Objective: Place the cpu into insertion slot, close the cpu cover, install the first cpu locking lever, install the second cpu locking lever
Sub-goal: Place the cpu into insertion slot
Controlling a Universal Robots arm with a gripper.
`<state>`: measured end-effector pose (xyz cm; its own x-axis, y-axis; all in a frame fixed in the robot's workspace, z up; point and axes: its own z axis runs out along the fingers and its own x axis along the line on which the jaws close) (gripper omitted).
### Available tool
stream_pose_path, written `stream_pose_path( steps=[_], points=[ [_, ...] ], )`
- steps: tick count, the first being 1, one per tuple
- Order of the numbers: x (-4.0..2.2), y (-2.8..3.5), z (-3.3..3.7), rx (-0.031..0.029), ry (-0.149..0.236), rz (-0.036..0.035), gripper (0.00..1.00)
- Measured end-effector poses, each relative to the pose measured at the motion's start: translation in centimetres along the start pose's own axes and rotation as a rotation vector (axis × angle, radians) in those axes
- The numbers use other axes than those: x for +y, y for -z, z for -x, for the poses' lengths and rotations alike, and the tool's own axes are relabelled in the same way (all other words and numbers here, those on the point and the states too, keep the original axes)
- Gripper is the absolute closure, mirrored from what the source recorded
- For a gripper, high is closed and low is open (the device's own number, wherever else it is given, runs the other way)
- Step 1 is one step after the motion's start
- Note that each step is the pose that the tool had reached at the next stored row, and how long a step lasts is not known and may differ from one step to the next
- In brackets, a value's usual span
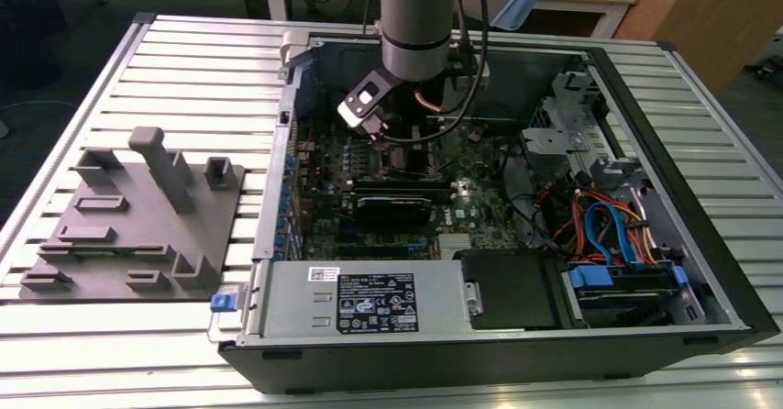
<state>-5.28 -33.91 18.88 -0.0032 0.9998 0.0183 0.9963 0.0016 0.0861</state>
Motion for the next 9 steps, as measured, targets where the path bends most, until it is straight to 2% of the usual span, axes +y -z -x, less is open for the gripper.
stream_pose_path(
  steps=[4, 9],
  points=[
    [0.02, 0.23, -0.01, 0.0001, 0.0, 0.0, 0.33],
    [0.08, 0.94, -0.02, 0.0001, 0.0, -0.0005, 0.33]
  ],
)
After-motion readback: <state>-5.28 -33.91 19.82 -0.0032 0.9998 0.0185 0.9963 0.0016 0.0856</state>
